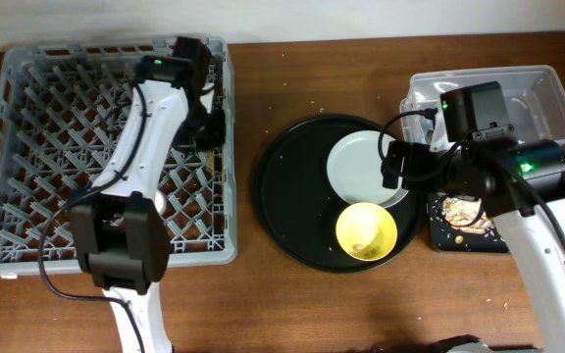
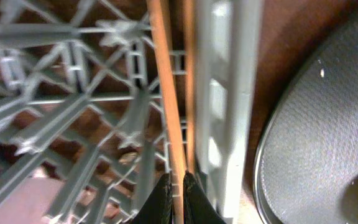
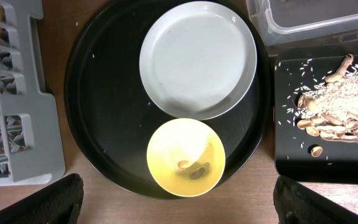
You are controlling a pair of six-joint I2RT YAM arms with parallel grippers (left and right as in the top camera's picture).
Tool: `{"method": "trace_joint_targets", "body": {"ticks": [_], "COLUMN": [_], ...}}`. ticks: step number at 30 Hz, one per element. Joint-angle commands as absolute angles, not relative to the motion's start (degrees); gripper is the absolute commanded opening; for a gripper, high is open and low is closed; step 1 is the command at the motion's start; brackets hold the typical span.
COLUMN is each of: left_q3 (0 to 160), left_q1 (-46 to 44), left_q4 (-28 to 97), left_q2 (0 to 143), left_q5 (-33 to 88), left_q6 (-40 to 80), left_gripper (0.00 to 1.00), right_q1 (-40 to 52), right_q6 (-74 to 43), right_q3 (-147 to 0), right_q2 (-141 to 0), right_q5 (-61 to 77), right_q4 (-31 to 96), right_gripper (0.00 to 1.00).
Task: Sort waste into correct bins and load items into the dishwasher rack
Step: 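Grasp yellow bowl with left gripper and place it in rack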
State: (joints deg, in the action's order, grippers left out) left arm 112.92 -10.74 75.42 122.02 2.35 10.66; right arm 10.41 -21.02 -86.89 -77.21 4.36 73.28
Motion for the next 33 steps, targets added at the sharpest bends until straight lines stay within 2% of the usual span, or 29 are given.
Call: {"method": "trace_joint_targets", "body": {"ticks": [1, 6, 7, 9, 10, 13, 15, 18, 22, 23, 24, 27, 28, 31, 32, 33], "left_q3": [110.78, 112.55, 115.46, 115.66, 115.52, 108.68, 101.08, 89.54, 87.0, 87.02, 87.02, 88.05, 89.14, 95.37, 98.54, 102.78], "left_q1": [-11.9, -12.05, -12.38, -15.84, -19.9, -31.48, -37.15, -40.75, -43.44, -43.46, -43.29, -41.36, -39.79, -34.02, -31.24, -27.29], "left_q4": [73.54, 77.14, 79.37, 79.33, 79.44, 75.72, 68.36, 52.77, 49.15, 48.86, 48.62, 49.15, 50.83, 59.55, 63.96, 68.75], "left_q2": [122.39, 119.83, 115.85, 107.61, 106.67, 108.6, 110.0, 110.87, 118.78, 120.22, 122.21, 122.1, 121.36, 116.75, 113.8, 109.36], "left_q5": [4.54, 4.75, 4.73, 6.44, 11.2, 18.55, 18.7, 24.62, 23.38, 23.62, 25.76, 25.65, 24.16, 16.14, 8.27, -5.48], "left_q6": [7.31, 10.79, 8.6, 5.67, 4.1, 3.97, 10.24, 17.41, 17.91, 17.93, 17.96, 17.98, 17.98, 17.96, 17.96, 17.96], "left_gripper": [0.09, 0.16, 0.23, 0.46, 0.52, 0.52, 0.52, 0.52, 0.52, 0.47, 0.27, 0.04, 0.0, 0.0, 0.0, 0.0], "right_q1": [10.11, 10.11, 10.11, 10.11, 10.11, 10.11, 10.11, 10.11, 10.11, 10.11, 10.11, 10.11, 10.11, 10.11, 10.11, 10.11], "right_q6": [-21.5, -21.47, -21.47, -21.47, -21.47, -21.47, -21.5, -21.5, -21.52, -21.52, -21.52, -21.5, -21.5, -21.5, -21.5, -21.5], "right_q3": [-87.02, -87.0, -87.02, -87.02, -87.02, -87.02, -87.02, -87.02, -87.0, -87.02, -87.02, -87.0, -87.0, -87.02, -87.02, -87.02], "right_q2": [-77.25, -77.25, -77.25, -77.25, -77.25, -77.25, -77.25, -77.25, -77.25, -77.25, -77.25, -77.25, -77.25, -77.25, -77.25, -77.25], "right_q5": [3.84, 3.84, 3.84, 3.86, 3.86, 3.86, 3.84, 3.86, 3.86, 3.86, 3.86, 3.86, 3.86, 3.86, 3.86, 3.84], "right_q4": [73.3, 73.32, 73.34, 73.34, 73.3, 73.32, 73.19, 72.58, 72.62, 72.64, 72.66, 72.66, 72.66, 72.71, 72.71, 72.69], "right_gripper": [0.98, 0.98, 0.98, 0.98, 0.98, 0.98, 0.98, 0.98, 0.98, 0.98, 0.98, 0.98, 0.98, 0.98, 0.98, 0.98]}}
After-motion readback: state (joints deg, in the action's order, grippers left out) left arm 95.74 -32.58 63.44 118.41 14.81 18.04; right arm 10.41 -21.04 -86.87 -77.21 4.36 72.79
